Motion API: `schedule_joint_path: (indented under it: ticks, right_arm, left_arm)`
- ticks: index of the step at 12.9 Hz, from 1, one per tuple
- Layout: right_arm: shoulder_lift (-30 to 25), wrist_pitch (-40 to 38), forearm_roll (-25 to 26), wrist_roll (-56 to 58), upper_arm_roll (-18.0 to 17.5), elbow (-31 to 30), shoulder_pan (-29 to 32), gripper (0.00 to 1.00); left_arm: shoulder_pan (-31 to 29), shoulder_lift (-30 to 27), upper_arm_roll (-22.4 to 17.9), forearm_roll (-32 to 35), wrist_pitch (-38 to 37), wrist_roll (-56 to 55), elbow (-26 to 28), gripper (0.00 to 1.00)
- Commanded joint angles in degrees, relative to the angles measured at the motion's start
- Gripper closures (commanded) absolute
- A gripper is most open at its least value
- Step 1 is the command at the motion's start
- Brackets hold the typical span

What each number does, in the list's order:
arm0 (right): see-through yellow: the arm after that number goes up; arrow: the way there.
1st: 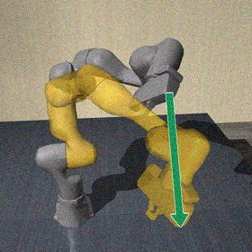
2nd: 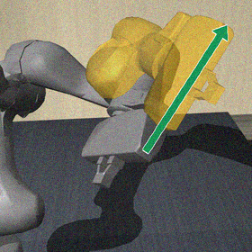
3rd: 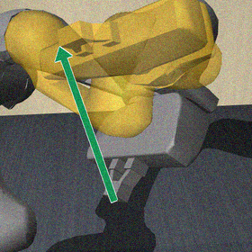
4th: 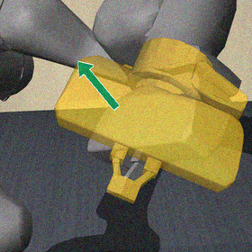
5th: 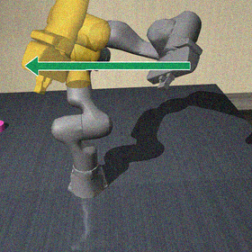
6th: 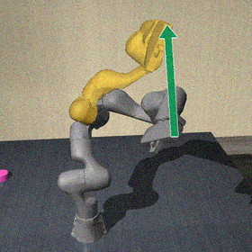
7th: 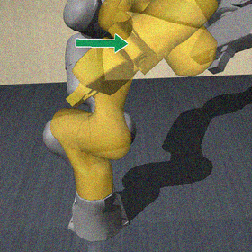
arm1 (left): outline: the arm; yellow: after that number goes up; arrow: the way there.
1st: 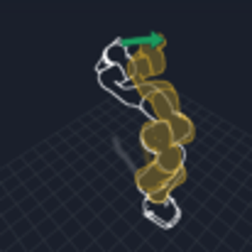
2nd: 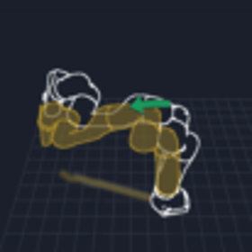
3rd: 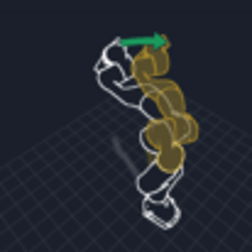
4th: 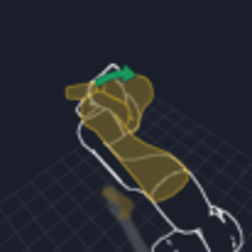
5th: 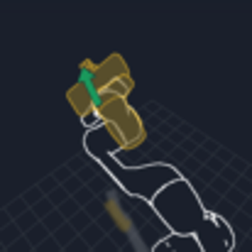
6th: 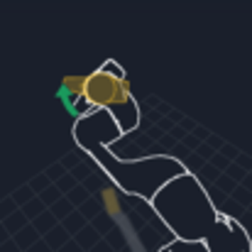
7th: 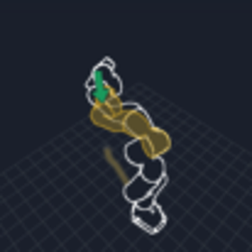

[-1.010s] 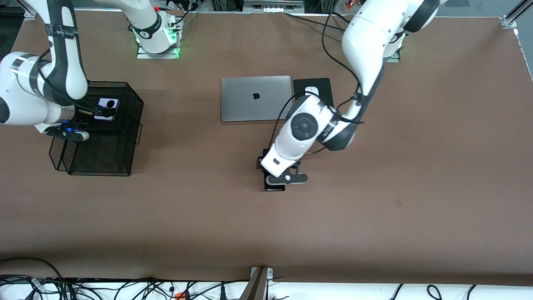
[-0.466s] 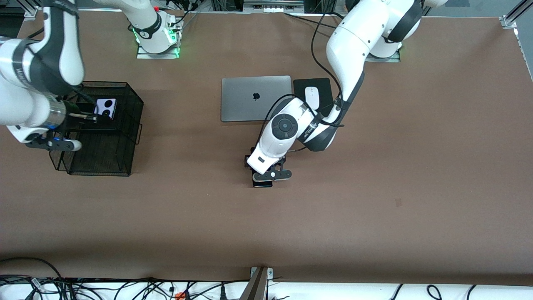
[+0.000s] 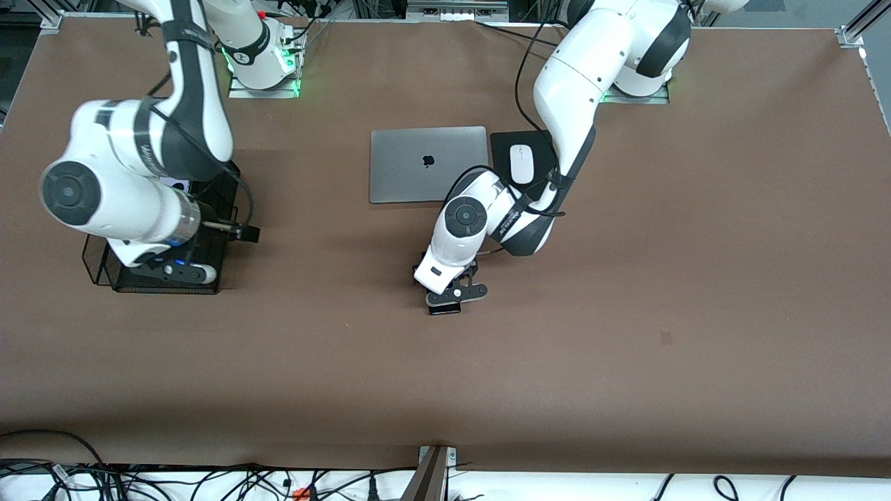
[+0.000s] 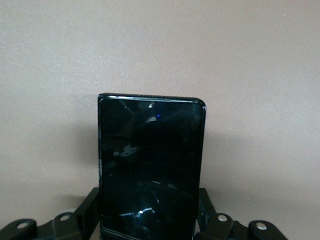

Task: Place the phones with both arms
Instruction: 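Release the white phone in the organizer while the left gripper sets the black phone down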

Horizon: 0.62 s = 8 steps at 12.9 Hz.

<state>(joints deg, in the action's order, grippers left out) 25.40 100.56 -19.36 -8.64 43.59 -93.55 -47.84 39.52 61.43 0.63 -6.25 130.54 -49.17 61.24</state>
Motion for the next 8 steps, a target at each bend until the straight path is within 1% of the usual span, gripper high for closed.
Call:
schedule_joint_path:
  ticks: [1,2,5,6,8]
  right_arm:
    - [0.79,1.39,-0.94,-1.29,-1.40,1.17,0.73,0.00]
    - [0.88,1.48,-1.03,-1.29,-1.40,1.26,0.73,0.00]
    - [0.88,1.66,-1.12,-1.29,-1.49,1.43,0.64,0.00]
    - [1.23,1.84,-1.03,-1.29,-2.53,2.92,0.73,0.00]
    - [3.77,1.84,-1.03,-1.72,-4.38,6.25,0.64,0.00]
  left_arm:
    - [1.78,0.45,-3.42,-0.25,-0.38,-1.27,-2.53,0.00]
    - [2.40,0.01,-4.74,-0.25,-0.47,-1.97,-2.53,0.00]
    - [0.83,-3.31,-4.93,-0.25,-1.26,-1.46,-2.10,0.00]
    - [-1.53,-6.72,-4.85,-0.34,-2.91,-1.37,-0.62,0.00]
    - [-5.92,-12.18,-4.58,-0.52,-9.57,0.03,0.98,0.00]
